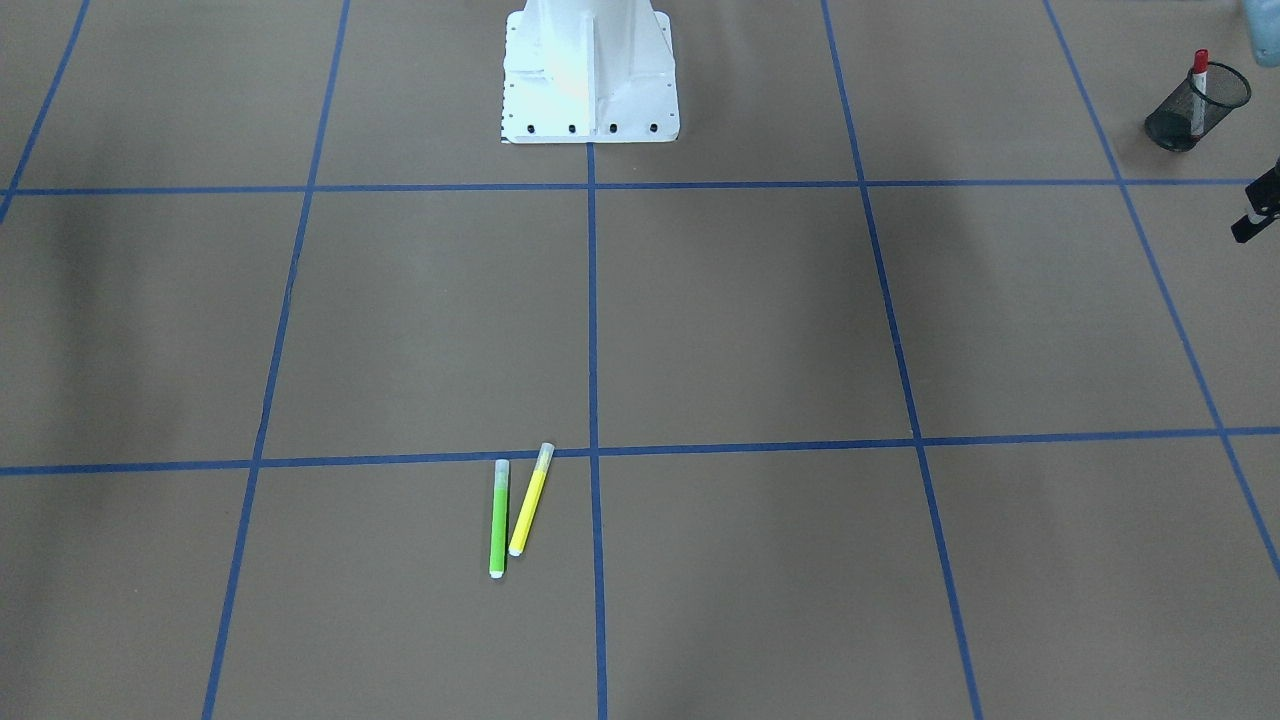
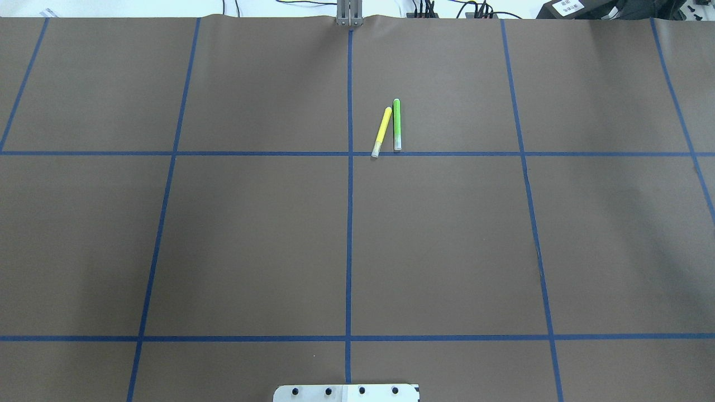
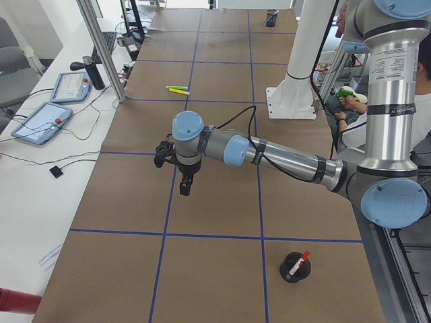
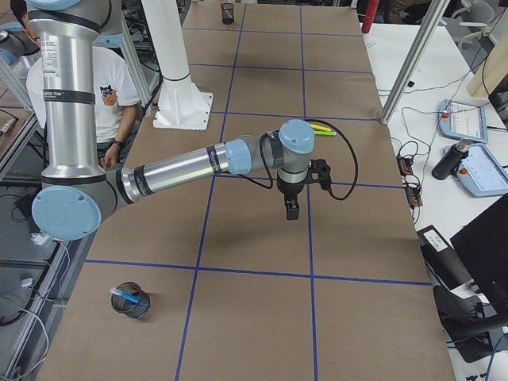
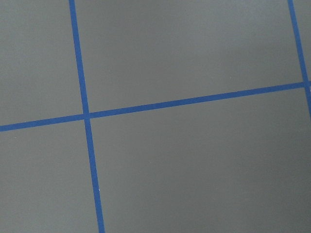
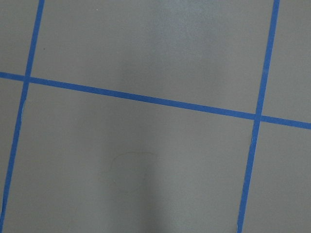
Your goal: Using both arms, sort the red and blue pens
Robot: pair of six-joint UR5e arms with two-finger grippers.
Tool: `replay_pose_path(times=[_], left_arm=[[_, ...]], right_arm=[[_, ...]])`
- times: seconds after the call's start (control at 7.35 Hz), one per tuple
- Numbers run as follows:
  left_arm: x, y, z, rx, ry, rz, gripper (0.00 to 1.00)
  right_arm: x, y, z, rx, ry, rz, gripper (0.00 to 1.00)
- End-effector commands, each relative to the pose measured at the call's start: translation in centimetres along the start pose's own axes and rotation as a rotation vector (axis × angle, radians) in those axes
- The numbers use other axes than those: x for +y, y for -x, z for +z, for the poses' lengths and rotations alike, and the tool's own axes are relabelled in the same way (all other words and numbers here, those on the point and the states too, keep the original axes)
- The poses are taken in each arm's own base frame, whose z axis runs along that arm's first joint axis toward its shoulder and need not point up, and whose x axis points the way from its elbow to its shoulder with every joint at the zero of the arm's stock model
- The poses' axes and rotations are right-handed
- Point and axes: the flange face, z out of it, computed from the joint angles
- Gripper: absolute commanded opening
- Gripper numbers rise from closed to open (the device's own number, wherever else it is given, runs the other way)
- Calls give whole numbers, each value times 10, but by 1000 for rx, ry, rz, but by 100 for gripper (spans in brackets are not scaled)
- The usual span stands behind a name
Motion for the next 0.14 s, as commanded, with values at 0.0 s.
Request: replay_pose_path(times=[0.0], left_arm=[[0, -3, -2, 2, -6, 5, 100]], right_arm=[[0, 1, 0, -2, 0, -2, 100]])
